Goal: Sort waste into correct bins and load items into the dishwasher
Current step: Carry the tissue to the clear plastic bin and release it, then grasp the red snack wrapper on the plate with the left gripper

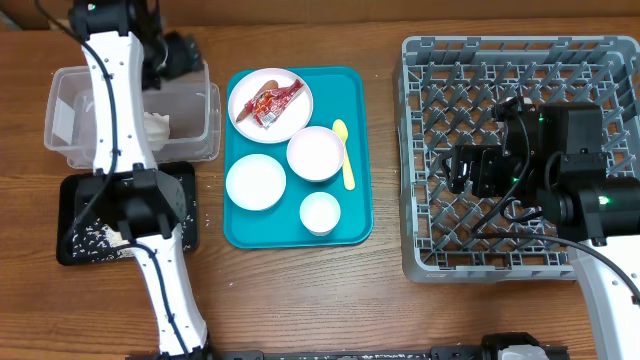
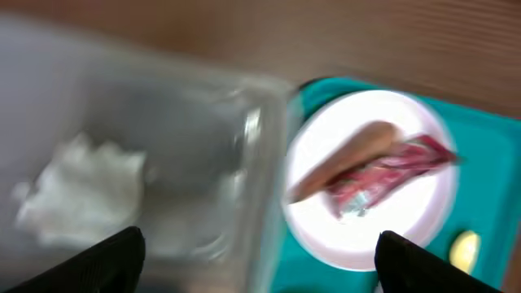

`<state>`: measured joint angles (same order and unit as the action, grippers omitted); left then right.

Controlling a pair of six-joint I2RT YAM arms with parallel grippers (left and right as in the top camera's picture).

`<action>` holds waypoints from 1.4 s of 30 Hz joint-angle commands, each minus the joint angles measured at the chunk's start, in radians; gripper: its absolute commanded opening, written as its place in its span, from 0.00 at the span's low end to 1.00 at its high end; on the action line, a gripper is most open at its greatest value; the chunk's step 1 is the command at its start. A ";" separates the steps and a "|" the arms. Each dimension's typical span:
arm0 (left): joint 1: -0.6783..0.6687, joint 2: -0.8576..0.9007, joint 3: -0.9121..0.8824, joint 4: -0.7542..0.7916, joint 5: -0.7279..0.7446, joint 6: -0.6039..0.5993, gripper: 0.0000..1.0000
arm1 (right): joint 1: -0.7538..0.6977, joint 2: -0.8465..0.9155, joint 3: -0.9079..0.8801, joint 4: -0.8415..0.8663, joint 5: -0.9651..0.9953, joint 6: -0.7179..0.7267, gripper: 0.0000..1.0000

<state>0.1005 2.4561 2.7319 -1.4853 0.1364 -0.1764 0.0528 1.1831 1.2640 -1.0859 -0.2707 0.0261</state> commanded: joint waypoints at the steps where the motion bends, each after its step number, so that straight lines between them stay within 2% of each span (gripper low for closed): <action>1: -0.119 -0.012 0.027 0.027 0.059 0.219 0.93 | -0.003 -0.002 0.006 0.005 0.007 0.000 1.00; 6: -0.253 0.041 -0.035 0.101 -0.124 0.268 0.94 | -0.003 -0.002 0.006 -0.001 0.007 0.000 1.00; 11: -0.315 0.130 -0.064 0.147 -0.164 0.311 0.95 | -0.003 -0.002 0.006 -0.013 0.007 0.000 1.00; 21: -0.312 0.239 -0.064 0.255 -0.169 0.336 0.95 | -0.003 -0.002 0.006 -0.031 0.007 0.000 1.00; 25: -0.312 0.239 -0.068 0.275 -0.170 0.357 0.86 | -0.003 -0.002 0.006 -0.031 0.007 0.000 1.00; 29: -0.312 0.239 -0.070 0.257 -0.162 0.356 0.66 | -0.003 -0.002 0.006 -0.031 0.007 0.000 1.00; 30: -0.312 0.239 -0.073 0.251 -0.161 0.356 0.64 | -0.003 -0.002 0.006 -0.031 0.007 0.000 1.00; 42: -0.318 0.239 -0.158 0.222 -0.140 0.356 0.61 | -0.003 -0.002 0.006 -0.031 0.007 0.000 1.00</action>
<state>-0.2077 2.6930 2.6102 -1.2491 -0.0345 0.1654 0.0528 1.1831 1.2640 -1.1191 -0.2695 0.0257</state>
